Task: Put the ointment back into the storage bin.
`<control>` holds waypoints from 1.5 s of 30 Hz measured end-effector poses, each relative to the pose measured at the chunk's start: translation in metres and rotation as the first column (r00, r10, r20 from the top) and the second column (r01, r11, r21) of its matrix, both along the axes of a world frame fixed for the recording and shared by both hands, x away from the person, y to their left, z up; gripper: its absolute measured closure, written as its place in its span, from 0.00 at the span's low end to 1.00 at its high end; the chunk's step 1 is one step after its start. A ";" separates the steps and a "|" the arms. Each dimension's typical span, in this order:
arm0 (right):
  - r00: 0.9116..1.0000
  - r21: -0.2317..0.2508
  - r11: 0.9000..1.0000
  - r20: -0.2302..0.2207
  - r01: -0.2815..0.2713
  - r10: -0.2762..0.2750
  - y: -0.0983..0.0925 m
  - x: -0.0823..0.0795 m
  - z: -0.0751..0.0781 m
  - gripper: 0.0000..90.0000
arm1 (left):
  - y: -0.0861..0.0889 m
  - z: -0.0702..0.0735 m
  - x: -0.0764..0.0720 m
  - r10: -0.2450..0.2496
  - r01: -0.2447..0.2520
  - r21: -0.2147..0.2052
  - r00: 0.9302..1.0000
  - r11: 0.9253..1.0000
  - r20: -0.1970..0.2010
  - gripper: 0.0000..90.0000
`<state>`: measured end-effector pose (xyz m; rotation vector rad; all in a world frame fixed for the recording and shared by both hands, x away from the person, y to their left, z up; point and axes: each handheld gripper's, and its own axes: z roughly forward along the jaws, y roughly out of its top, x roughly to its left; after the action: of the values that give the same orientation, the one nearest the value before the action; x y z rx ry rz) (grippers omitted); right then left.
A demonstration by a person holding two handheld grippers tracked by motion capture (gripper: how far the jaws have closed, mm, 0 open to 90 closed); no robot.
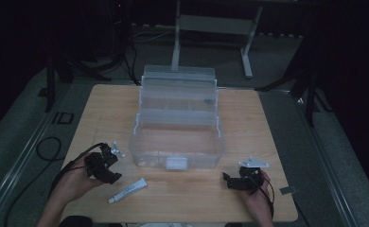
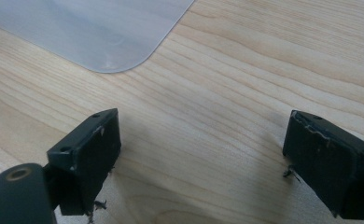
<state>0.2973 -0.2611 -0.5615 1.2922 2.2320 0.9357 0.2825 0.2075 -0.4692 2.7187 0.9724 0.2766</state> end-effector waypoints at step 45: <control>1.000 0.000 1.000 0.000 -0.002 0.002 0.000 0.000 0.000 0.12 | -0.036 -0.009 -0.011 -0.088 0.097 0.054 0.986 0.994 -0.144 0.53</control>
<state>0.2971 -0.2611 -0.5615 1.2905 2.2339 0.9365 0.2716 0.1714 -0.4786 2.8624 0.8829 0.0992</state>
